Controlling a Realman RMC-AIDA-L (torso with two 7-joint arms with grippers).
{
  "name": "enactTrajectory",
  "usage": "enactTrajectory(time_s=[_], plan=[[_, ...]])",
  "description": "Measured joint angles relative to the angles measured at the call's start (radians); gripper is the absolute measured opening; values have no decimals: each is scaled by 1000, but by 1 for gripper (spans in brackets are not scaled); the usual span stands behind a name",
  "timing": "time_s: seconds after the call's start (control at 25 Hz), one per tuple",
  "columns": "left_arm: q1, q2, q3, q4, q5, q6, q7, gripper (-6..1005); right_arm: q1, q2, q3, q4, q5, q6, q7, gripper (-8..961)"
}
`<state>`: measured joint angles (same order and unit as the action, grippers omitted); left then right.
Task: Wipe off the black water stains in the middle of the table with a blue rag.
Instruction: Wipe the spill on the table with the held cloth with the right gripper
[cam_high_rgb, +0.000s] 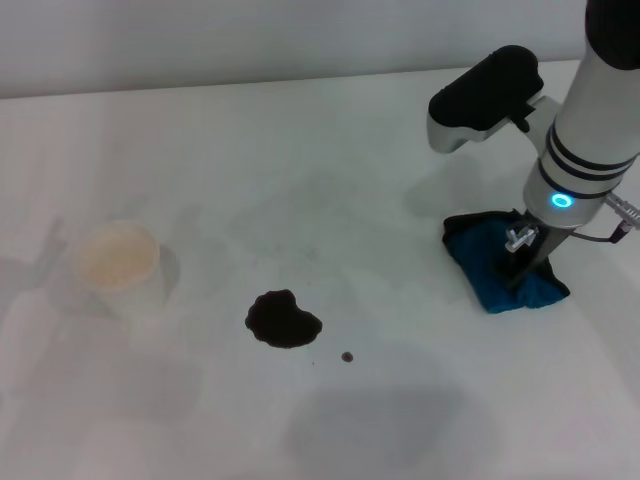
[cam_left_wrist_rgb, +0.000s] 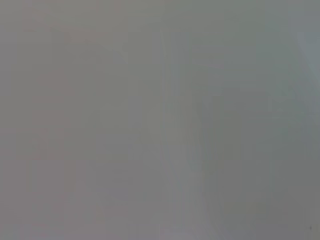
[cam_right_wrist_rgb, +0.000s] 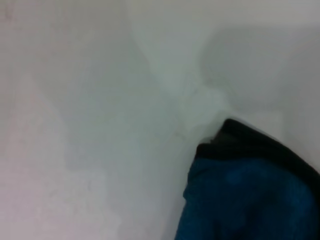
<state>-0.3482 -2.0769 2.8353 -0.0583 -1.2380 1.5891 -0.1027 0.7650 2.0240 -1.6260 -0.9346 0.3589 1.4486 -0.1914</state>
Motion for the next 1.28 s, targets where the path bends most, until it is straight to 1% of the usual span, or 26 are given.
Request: enactTrajectory(time_s=[0.28,0.44,0.52,0.8,0.92,1.12,1.28], plan=[[0,0,3,0,0,0,0,879,8,1,-51,-45,73,-5,0,100],[1,0,3,0,0,3,0,879,22,2,-96,-56,135,-18,0,99],[1,0,3,0,0,4,0,879,37,3,-143,-58,171,-29,7,98],[-5,-2,4,2,4,7,0,880,102,4,-377,-59,317,-82,86,96],[-5,-1,4,8,4,10,0,880,134,4,-472,-81,395,-102,120,96],[-8,0,4,12,5,10,0,880,166,4,-574,-140,461,-108,173,95],[-15,0,4,12,7,10,0,880,190,4,-630,-185,522,-110,183,95]])
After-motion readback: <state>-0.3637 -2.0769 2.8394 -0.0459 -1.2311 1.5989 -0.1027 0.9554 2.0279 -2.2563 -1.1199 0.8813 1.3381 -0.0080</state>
